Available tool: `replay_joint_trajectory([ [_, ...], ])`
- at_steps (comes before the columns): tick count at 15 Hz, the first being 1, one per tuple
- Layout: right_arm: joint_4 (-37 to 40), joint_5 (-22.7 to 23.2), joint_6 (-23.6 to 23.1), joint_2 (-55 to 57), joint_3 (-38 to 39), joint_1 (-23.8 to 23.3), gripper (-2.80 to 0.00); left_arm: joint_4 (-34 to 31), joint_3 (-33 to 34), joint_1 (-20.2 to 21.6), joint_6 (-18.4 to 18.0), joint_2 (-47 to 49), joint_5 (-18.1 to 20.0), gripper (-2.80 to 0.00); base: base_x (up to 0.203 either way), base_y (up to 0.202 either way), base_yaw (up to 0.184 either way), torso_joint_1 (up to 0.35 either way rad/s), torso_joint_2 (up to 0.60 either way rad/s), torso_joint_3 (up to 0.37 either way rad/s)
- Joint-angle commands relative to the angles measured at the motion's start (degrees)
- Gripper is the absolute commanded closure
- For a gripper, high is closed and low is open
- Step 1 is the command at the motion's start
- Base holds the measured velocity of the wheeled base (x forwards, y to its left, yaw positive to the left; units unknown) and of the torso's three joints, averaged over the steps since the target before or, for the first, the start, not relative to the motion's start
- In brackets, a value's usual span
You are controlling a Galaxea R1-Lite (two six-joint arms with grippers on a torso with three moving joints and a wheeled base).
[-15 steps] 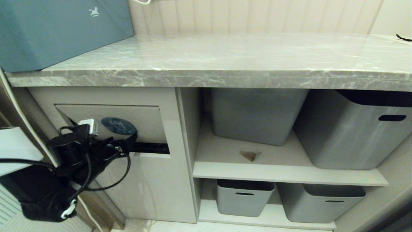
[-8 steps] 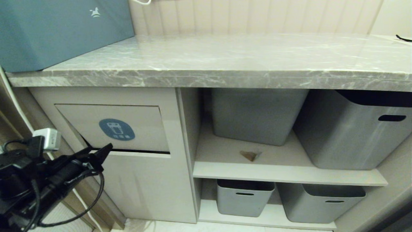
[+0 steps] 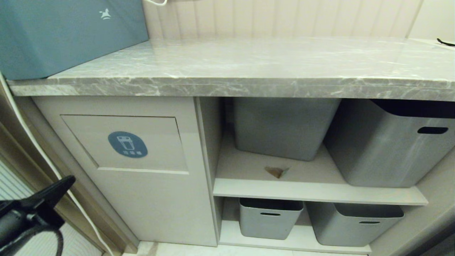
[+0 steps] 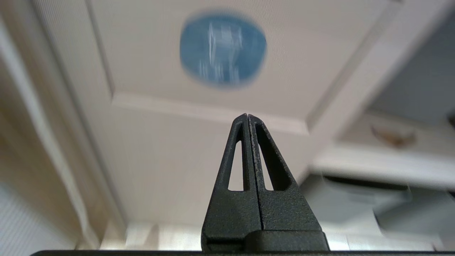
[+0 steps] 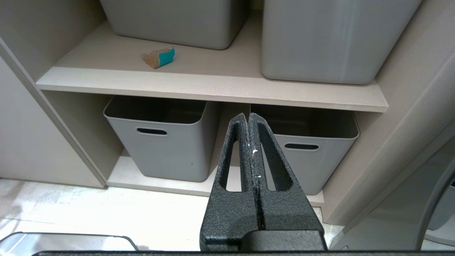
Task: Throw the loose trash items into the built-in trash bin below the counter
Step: Put the garbage in the trash can, then pick up the garbage
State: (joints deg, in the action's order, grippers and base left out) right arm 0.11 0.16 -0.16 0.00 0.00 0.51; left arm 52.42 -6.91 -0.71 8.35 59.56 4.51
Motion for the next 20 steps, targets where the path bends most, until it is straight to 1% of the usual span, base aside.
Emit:
replay_joint_trajectory([
  [1, 0.0, 0.1, 0.0, -0.1, 0.0, 0.0, 0.00, -19.6, 1.2, -0.1, -1.1, -21.1, 0.5, 0.00, 0.000, 0.000, 0.000, 0.000, 0.00, 0.000],
  [3, -0.1, 0.0, 0.0, -0.1, 0.0, 0.0, 0.00, -31.1, 3.6, -0.2, -4.1, -34.1, 0.8, 0.00, 0.000, 0.000, 0.000, 0.000, 0.00, 0.000],
  [5, 0.0, 0.0, 0.0, -0.1, 0.0, 0.0, 0.00, -44.6, 3.9, -0.2, -6.6, -45.8, 0.3, 0.00, 0.000, 0.000, 0.000, 0.000, 0.00, 0.000],
  [6, 0.0, 0.0, 0.0, -0.1, 0.0, 0.0, 0.00, -49.3, 4.1, -0.1, -7.9, -49.9, 0.1, 0.00, 0.000, 0.000, 0.000, 0.000, 0.00, 0.000],
  [7, 0.0, 0.0, 0.0, -0.1, 0.0, 0.0, 0.00, -51.3, 4.3, 0.0, -8.8, -53.6, 0.1, 0.00, 0.000, 0.000, 0.000, 0.000, 0.00, 0.000],
  [8, 0.0, 0.0, 0.0, -0.1, 0.0, 0.0, 0.00, -52.3, 4.5, 0.1, -9.4, -57.4, -0.1, 0.00, 0.000, 0.000, 0.000, 0.000, 0.00, 0.000],
  [9, 0.0, 0.0, 0.0, -0.1, 0.0, 0.0, 0.00, -52.5, 4.9, 0.2, -10.0, -59.6, -1.2, 0.00, 0.000, 0.000, 0.000, 0.000, 0.00, 0.000],
  [10, 0.0, 0.0, 0.0, -0.1, 0.0, 0.0, 0.00, -51.9, 6.6, 0.3, -11.1, -59.9, -4.4, 0.00, 0.000, 0.000, 0.000, 0.000, 0.00, 0.000],
  [11, -0.1, 0.0, 0.0, -0.1, 0.0, 0.0, 0.00, -52.0, 6.9, 0.3, -12.8, -59.6, -4.6, 0.00, 0.000, 0.000, 0.000, 0.000, 0.00, 0.000],
  [12, 0.0, 0.0, 0.0, -0.1, 0.0, 0.0, 0.00, -52.5, 6.9, 0.4, -16.1, -59.6, -3.8, 0.00, 0.000, 0.000, 0.000, 0.000, 0.00, 0.000],
  [13, 0.0, 0.0, 0.0, -0.1, 0.0, 0.0, 0.00, -52.8, 6.8, 0.4, -17.4, -59.0, -2.1, 0.00, 0.000, 0.000, 0.000, 0.000, 0.00, 0.000],
  [14, 0.0, 0.0, 0.0, -0.1, 0.0, 0.0, 0.00, -52.9, 6.7, 0.4, -17.6, -58.7, -1.0, 0.00, 0.000, 0.000, 0.000, 0.000, 0.00, 0.000],
  [20, 0.0, 0.0, 0.0, -0.1, 0.0, 0.0, 0.00, -52.8, 6.9, 0.4, -16.5, -59.6, -1.3, 0.00, 0.000, 0.000, 0.000, 0.000, 0.00, 0.000],
])
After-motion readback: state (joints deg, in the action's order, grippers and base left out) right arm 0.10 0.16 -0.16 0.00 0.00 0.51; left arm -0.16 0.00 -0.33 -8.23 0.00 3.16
